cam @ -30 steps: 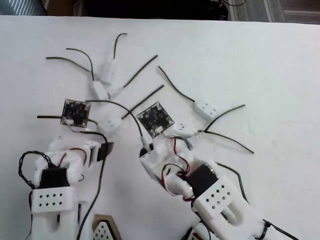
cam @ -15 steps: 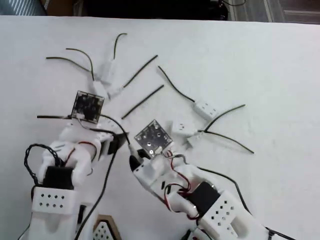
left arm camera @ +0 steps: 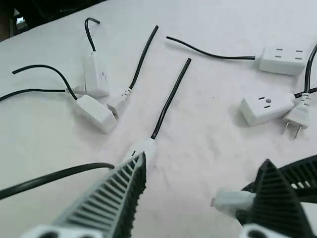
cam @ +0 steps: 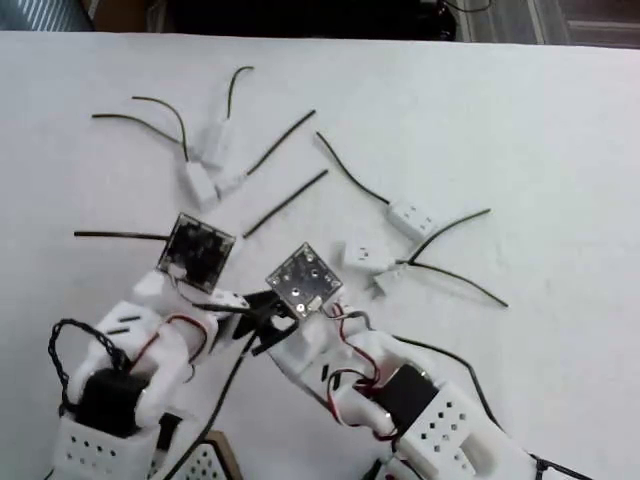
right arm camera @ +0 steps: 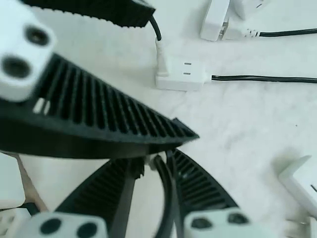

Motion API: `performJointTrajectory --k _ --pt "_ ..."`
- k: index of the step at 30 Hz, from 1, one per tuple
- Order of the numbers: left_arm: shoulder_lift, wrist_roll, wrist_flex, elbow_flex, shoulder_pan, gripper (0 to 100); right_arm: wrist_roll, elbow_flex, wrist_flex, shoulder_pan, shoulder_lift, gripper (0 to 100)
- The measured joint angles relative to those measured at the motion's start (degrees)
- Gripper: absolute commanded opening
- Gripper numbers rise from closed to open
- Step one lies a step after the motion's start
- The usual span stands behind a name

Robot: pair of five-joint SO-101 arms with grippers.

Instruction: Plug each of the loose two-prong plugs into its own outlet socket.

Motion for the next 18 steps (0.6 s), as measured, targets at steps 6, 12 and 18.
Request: performJointTrajectory --k 6,12,18 --pt "-0.18 0.00 0.18 0.00 0.00 32 0.00 0.00 0.00 1.85 -0.62 1.7" --pt "7.47 -0.09 -4.04 0.00 -5.27 34 -1.58 -0.26 -0.26 14.15 -0.62 1.7" --pt "22.59 -1.67 -12.04 -1.76 -5.89 38 -8.79 -3.96 -1.93 30.51 -0.70 1.7"
